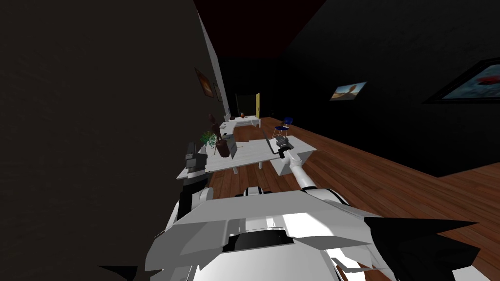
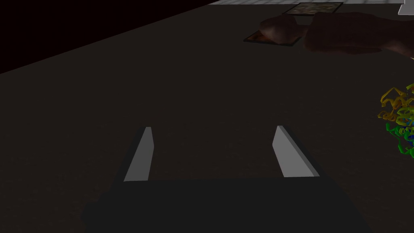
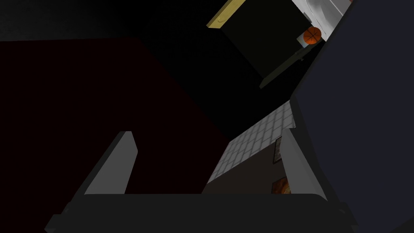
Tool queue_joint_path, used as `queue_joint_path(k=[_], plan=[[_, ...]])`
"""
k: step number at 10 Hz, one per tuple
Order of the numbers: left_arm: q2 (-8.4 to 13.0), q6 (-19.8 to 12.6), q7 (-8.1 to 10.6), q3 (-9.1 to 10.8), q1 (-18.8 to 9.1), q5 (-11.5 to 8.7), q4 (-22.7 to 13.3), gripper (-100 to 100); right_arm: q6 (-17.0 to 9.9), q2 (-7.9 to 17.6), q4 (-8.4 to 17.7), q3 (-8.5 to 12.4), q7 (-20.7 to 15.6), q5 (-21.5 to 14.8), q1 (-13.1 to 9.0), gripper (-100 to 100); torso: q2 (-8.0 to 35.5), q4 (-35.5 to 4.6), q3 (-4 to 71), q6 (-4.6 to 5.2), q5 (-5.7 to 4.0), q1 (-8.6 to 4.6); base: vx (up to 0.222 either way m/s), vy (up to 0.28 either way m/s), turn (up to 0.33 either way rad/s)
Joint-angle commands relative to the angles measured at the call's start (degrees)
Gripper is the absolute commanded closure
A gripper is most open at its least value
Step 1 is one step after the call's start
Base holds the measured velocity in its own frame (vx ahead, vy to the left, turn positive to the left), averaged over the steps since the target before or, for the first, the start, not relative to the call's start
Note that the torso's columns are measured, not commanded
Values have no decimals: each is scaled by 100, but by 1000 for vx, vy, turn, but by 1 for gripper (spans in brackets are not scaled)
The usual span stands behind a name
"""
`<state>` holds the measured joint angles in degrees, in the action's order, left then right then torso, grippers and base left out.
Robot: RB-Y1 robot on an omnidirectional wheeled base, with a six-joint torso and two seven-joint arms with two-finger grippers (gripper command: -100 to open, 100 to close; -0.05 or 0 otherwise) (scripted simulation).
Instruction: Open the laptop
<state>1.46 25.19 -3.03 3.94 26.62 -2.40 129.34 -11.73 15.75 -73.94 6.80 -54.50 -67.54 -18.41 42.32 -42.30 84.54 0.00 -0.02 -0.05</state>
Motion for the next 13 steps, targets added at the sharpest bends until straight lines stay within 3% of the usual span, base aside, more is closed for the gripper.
queue_joint_path(k=[1,3,4,5,6,13], plan=[[0,0,0,0,0,0,0,0,0,0,0,0,0,0,1,-100,-6,2,3,-2,2,8,5,4,15],[0,0,0,0,0,0,0,0,0,0,0,0,0,0,1,-100,-8,3,6,-1,3,9,10,10,32],[0,0,0,0,0,0,0,0,-67,106,163,-20,-33,122,-170,-100,-7,2,4,-1,3,7,52,-30,67],[0,0,0,0,0,0,0,0,-38,65,72,-23,-23,87,-81,-100,-17,4,10,-1,-1,-7,33,-23,19],[0,0,0,0,1,0,0,0,-50,73,81,-26,-31,100,-93,100,-7,4,5,2,-2,-2,6,-3,-3],[1,0,0,1,0,0,0,0,48,-14,542,64,721,1020,-365,100,-8,2,5,-1,4,11,-19,-104,-13]])
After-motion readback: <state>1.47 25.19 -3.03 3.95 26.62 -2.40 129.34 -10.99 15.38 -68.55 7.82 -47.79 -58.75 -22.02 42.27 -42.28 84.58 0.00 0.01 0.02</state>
